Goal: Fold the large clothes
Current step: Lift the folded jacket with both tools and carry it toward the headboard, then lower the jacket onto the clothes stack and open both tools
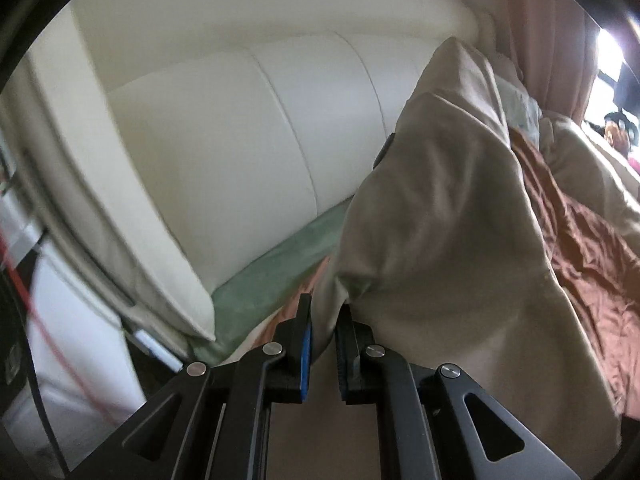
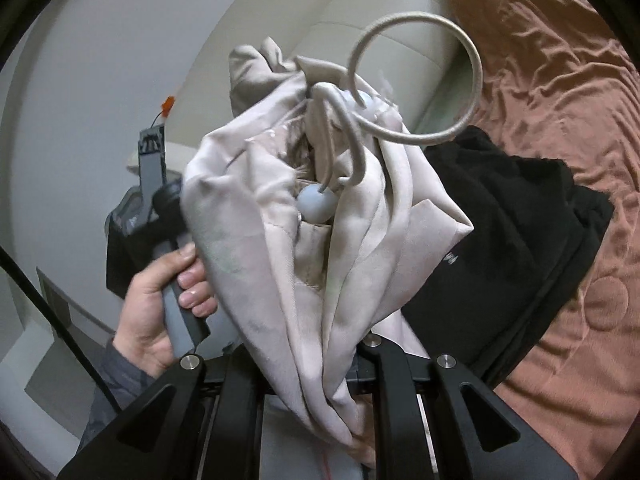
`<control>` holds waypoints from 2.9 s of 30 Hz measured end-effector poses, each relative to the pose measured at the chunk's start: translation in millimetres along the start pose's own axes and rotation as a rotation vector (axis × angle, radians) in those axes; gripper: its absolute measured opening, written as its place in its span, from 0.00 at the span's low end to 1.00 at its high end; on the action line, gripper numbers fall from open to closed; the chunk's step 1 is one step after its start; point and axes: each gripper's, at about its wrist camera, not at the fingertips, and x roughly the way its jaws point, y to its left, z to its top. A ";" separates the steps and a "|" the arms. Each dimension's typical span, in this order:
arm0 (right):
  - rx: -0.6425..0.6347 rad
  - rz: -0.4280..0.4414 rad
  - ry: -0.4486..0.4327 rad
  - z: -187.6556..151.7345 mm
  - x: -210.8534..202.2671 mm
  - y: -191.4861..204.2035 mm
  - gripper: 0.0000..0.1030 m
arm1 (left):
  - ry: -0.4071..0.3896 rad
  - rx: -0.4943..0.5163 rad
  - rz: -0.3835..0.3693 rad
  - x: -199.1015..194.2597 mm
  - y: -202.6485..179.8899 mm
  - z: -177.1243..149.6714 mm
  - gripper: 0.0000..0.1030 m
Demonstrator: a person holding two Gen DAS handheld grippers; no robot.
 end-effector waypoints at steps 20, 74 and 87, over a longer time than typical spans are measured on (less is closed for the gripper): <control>0.208 -0.141 0.008 -43.2 -10.6 -81.2 0.18 | 0.113 -0.036 -0.158 56.2 -43.0 -102.3 0.43; 0.077 -0.313 0.072 -155.1 -30.5 -55.1 0.49 | 0.006 -0.246 -0.128 -54.0 16.9 -297.5 0.68; -0.134 -0.492 -0.064 -191.5 -149.9 3.6 0.77 | -0.076 -0.148 -0.231 -131.7 -38.0 -310.9 0.81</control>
